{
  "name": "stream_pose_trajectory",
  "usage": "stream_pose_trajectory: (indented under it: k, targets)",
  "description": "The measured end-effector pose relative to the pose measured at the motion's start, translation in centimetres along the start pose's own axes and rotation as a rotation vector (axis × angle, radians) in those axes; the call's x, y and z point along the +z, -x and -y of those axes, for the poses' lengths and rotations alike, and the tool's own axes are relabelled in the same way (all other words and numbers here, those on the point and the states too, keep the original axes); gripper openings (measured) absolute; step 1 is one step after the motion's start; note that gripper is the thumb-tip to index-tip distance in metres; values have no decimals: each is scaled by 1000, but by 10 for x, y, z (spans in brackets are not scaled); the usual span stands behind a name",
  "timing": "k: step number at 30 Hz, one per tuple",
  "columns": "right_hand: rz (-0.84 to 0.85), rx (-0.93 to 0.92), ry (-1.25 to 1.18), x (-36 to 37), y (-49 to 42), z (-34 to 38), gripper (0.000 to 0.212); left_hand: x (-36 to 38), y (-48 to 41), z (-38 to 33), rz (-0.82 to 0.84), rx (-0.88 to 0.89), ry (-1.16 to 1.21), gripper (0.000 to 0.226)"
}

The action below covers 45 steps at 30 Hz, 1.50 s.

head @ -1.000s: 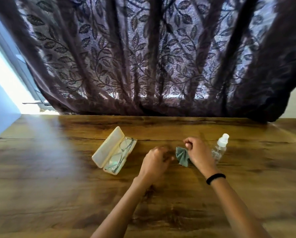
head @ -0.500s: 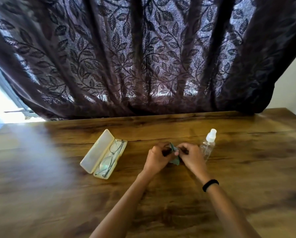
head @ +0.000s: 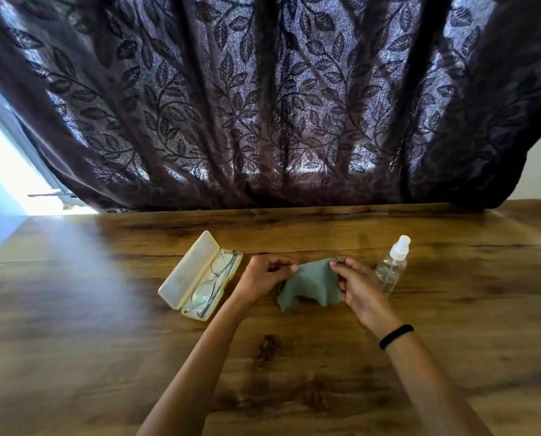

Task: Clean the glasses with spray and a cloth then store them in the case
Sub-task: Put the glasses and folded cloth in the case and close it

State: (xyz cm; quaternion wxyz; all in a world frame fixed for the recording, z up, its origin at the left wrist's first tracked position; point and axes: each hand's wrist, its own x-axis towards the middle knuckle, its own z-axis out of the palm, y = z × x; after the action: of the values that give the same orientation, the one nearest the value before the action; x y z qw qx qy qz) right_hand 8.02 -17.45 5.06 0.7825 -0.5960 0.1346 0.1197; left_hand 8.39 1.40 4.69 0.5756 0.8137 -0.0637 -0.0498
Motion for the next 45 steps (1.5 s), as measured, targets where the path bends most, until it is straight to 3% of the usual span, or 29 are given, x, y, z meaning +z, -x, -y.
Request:
stream_pose_trajectory:
  k: [5,9,11,14,17,21,24,26,29,38,45]
  targets:
    - [41,-58,158,0,-2,1,5,-15,3,-7,114,-15,-33,16]
    - [6,-101,322,-2,-7,-3,7,-25,3,-7,352,-170,-65,35]
    - [-29,-132,406,-5,-10,-7,8,-25,1,-4,395,-263,-63,41]
    - [-90,-151,597,-9,-16,-14,3,-13,-2,3,194,-245,-314,48]
    - [-132,-221,728,-12,-22,-20,5,0,1,16,-76,-83,-627,50]
    - [-217,-422,1040,-9,-18,-16,10,-1,9,23,-282,57,-653,41]
    - [-231,-630,1230,7,-10,-12,9,-7,13,21,-286,28,-561,33]
    - [-158,-669,1270,22,-6,-10,10,-10,15,19,-262,7,-493,29]
    - [-55,-680,1320,43,-3,-15,18,-12,17,14,-231,10,-432,24]
    - [36,-648,1333,65,3,-34,29,-10,27,19,-240,67,-475,26]
    - [14,-509,1281,32,2,-8,20,-4,28,27,-240,88,-524,15]
